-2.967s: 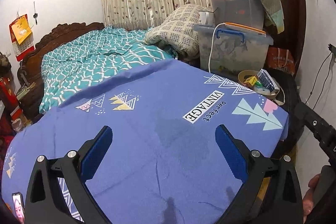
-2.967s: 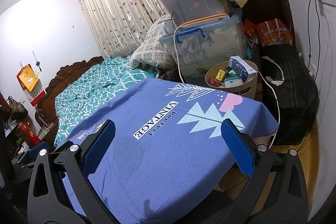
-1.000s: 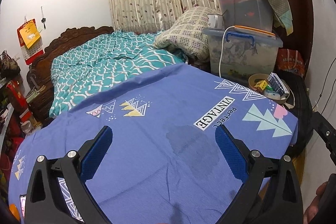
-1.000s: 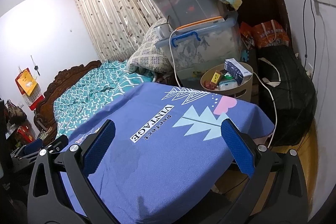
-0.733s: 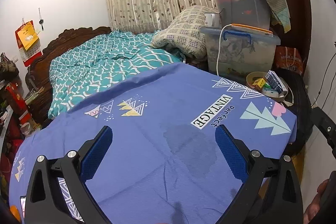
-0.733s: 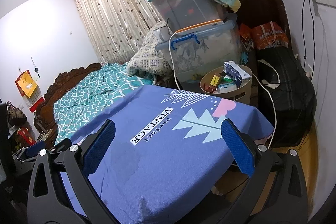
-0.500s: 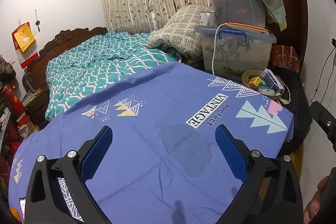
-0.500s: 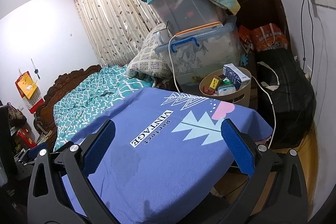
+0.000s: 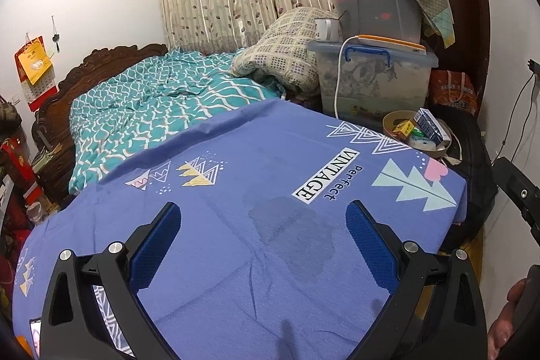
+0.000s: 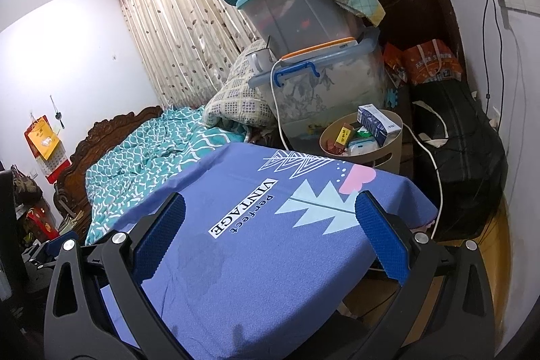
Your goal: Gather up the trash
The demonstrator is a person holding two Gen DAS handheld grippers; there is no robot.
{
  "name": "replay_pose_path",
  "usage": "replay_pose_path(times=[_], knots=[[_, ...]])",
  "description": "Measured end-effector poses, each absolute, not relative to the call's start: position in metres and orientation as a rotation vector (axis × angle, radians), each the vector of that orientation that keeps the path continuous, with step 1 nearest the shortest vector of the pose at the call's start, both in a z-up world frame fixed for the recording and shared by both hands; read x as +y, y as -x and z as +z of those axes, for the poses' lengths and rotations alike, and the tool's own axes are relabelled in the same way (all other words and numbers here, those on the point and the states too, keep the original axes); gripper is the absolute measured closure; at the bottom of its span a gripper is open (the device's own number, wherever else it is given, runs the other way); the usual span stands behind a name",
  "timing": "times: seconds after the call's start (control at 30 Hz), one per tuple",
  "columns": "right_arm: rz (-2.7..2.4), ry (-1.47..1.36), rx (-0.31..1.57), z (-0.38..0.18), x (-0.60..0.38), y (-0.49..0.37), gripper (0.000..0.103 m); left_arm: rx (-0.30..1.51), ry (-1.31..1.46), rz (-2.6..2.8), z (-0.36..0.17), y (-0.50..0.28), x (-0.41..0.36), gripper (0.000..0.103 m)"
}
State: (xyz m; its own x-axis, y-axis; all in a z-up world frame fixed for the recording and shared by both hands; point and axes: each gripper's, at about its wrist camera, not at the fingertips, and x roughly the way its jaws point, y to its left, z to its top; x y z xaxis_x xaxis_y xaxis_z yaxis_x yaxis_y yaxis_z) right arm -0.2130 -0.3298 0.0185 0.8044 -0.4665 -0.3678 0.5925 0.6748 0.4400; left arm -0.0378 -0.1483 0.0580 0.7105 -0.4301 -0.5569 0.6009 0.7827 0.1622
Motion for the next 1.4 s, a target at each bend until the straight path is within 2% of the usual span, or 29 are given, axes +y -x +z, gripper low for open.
replay_pose_path(times=[1.4], knots=[[-0.602,-0.579,0.239,0.013,-0.332,0.213,0.003,0.556,-0.409,-0.607,0.038,0.042,-0.157,0.009]])
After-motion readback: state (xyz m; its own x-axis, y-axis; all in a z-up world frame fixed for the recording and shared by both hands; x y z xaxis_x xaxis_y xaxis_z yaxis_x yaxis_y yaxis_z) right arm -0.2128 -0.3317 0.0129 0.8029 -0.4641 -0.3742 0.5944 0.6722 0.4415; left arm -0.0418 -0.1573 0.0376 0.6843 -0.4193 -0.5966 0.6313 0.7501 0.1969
